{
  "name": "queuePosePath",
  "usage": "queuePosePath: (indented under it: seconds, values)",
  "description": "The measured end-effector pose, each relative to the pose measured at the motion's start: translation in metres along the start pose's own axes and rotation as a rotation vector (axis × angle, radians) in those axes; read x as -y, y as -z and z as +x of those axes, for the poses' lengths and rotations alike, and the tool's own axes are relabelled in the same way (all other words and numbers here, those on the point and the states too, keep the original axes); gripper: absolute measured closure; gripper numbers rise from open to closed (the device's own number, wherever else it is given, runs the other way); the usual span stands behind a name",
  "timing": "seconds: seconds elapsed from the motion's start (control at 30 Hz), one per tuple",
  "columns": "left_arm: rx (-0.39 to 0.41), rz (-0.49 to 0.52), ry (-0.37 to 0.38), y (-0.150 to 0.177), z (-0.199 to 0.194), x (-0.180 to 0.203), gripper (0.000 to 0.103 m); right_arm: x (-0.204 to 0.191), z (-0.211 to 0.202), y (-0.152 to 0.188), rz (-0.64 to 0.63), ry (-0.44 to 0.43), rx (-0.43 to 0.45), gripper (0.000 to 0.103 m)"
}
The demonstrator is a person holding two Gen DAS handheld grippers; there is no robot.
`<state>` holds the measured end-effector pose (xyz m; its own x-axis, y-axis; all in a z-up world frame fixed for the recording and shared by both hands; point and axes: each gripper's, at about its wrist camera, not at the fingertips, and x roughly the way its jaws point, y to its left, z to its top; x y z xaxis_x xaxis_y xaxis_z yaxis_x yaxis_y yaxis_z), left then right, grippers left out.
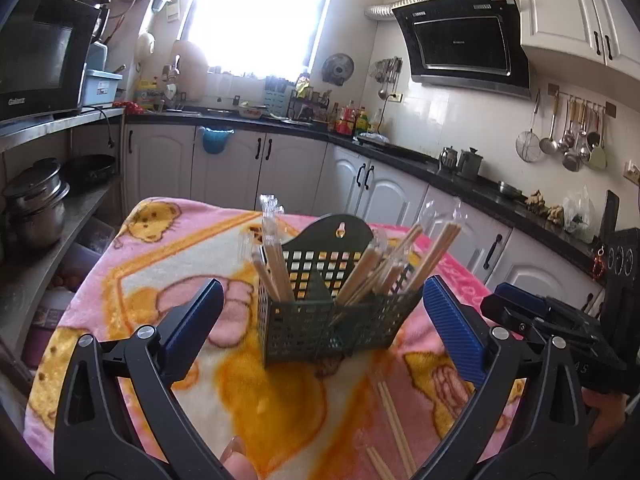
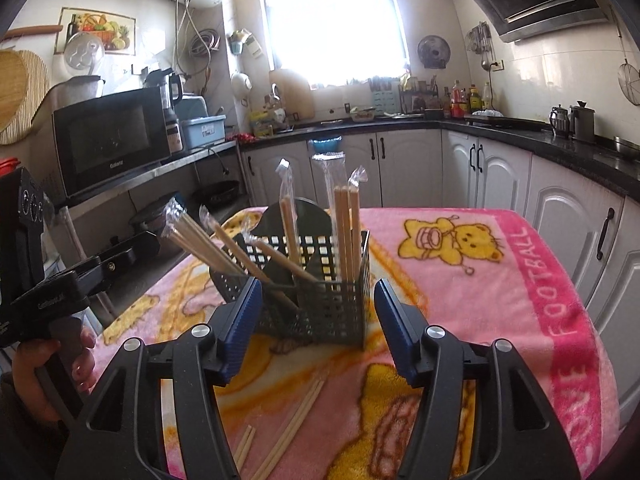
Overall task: Organize utensils
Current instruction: 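Withdraw both tools and lower them toward the chopsticks on the blanket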
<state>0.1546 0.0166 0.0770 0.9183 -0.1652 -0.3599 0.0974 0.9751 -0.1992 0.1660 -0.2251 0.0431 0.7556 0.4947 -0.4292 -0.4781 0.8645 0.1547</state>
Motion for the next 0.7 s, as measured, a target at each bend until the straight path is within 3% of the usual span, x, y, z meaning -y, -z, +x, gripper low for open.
queuePosePath:
  seconds: [0.3, 0.7]
  values:
    - [-0.056, -0.003, 0.010, 0.017, 0.000, -0.003, 0.011, -0.004, 0.008, 0.008, -0.032, -0.008, -0.065, 0.046]
    - [-0.207, -0.047, 0.047, 0.054, 0.014, -0.016, 0.011, -0.005, 0.029, 0.027, -0.054, -0.024, -0.183, 0.046]
